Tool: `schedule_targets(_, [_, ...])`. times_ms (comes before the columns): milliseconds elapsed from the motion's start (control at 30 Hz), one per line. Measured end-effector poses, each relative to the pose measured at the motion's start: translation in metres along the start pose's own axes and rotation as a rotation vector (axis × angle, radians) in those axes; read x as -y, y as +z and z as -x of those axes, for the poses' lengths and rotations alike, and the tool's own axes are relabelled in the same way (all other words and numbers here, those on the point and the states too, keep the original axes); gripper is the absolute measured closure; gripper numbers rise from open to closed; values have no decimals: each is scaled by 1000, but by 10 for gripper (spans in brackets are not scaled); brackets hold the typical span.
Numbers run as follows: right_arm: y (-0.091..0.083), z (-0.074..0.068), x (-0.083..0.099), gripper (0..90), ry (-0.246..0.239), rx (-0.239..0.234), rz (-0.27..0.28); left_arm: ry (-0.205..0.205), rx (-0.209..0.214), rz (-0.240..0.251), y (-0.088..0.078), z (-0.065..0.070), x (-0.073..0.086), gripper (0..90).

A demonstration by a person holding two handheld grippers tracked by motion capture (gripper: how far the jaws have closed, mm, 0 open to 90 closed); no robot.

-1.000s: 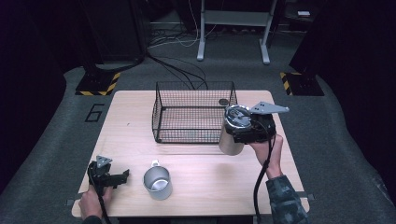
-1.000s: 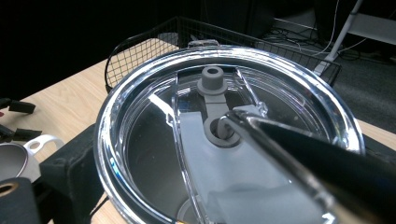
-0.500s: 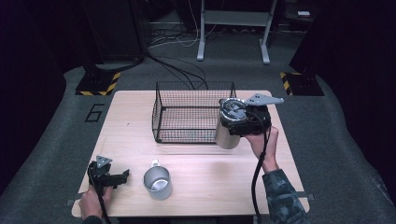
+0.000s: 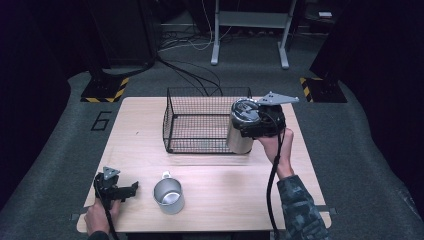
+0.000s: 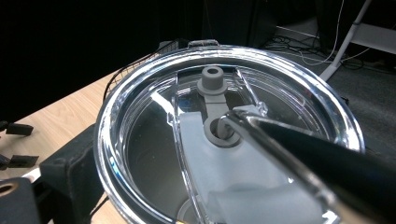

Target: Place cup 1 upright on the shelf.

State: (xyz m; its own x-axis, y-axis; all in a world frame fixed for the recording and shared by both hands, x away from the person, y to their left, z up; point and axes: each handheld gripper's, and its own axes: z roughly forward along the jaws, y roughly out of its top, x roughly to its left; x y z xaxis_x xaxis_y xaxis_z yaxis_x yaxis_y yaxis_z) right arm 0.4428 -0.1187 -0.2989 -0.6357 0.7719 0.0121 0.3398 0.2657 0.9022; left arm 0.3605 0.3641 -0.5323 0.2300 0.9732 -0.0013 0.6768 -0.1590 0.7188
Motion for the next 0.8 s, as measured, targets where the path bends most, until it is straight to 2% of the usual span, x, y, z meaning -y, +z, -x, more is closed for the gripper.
schedule_targets(433, [13, -1, -16, 35, -17, 2, 6, 0, 0, 0, 0, 0, 0, 4])
schedule_targets(533, [15, -1, -19, 34, -7, 2, 1, 0, 0, 0, 0, 0, 0, 4])
schedule_targets(600, [18, -1, -20, 34, -19, 5, 2, 0, 0, 0, 0, 0, 0, 4])
schedule_targets(800, [28, 1, -24, 35, -16, 20, -7, -1, 1, -1, 0, 0, 0, 4])
